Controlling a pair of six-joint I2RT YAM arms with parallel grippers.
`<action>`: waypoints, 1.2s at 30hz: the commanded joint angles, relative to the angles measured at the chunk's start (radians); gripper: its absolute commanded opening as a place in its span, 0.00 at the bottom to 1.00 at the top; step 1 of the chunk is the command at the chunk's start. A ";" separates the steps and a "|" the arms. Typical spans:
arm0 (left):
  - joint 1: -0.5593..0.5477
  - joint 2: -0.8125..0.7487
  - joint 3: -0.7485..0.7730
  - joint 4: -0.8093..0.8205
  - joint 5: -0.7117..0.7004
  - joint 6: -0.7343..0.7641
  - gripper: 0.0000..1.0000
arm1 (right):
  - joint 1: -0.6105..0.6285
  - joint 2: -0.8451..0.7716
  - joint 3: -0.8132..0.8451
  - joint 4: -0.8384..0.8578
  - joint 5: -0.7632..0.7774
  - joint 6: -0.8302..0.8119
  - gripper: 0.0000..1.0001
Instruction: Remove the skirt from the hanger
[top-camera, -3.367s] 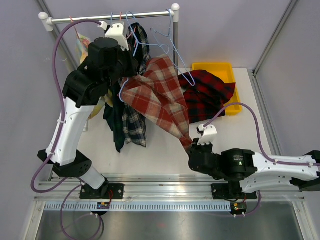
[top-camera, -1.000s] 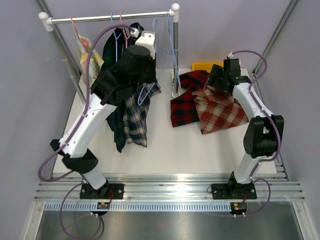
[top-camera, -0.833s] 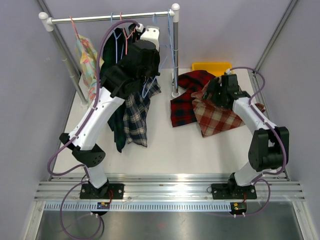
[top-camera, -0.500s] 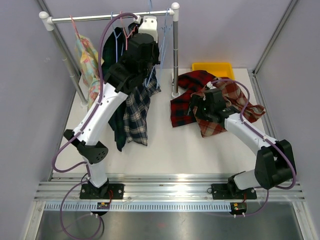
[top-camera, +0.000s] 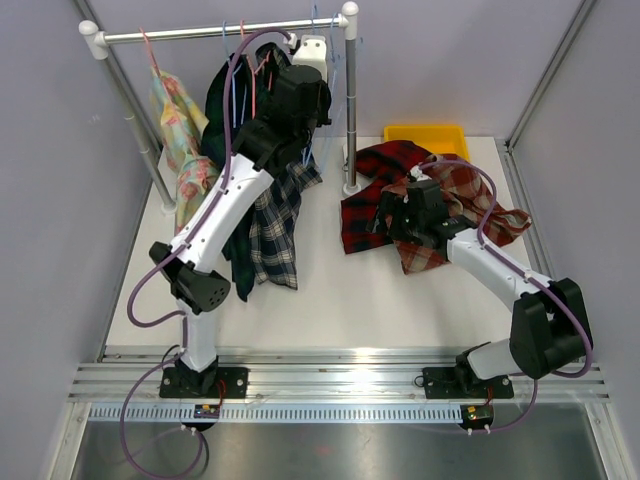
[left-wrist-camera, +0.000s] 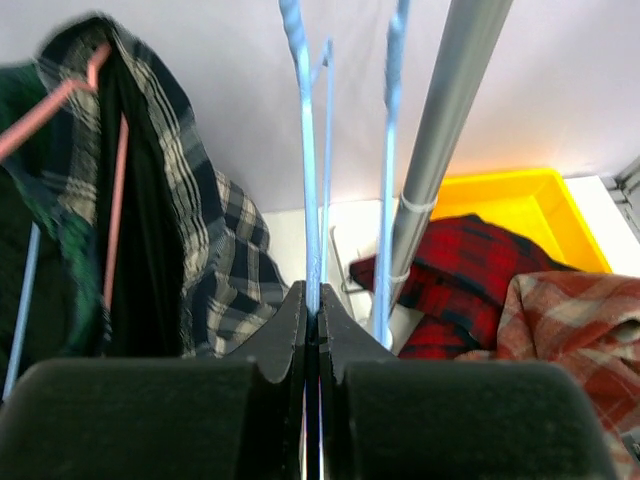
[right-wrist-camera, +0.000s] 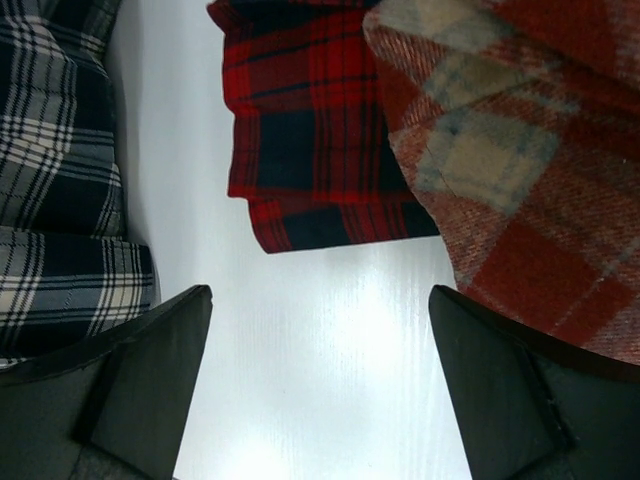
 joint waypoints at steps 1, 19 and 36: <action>-0.007 -0.078 -0.036 0.018 0.051 -0.056 0.04 | 0.008 -0.024 -0.026 0.037 0.013 0.009 0.97; 0.100 -0.390 -0.211 -0.091 0.016 -0.013 0.54 | 0.066 -0.078 -0.089 0.031 0.038 0.035 0.96; 0.207 -0.220 -0.086 -0.071 0.125 -0.048 0.39 | 0.066 -0.096 -0.134 0.011 0.073 0.012 0.96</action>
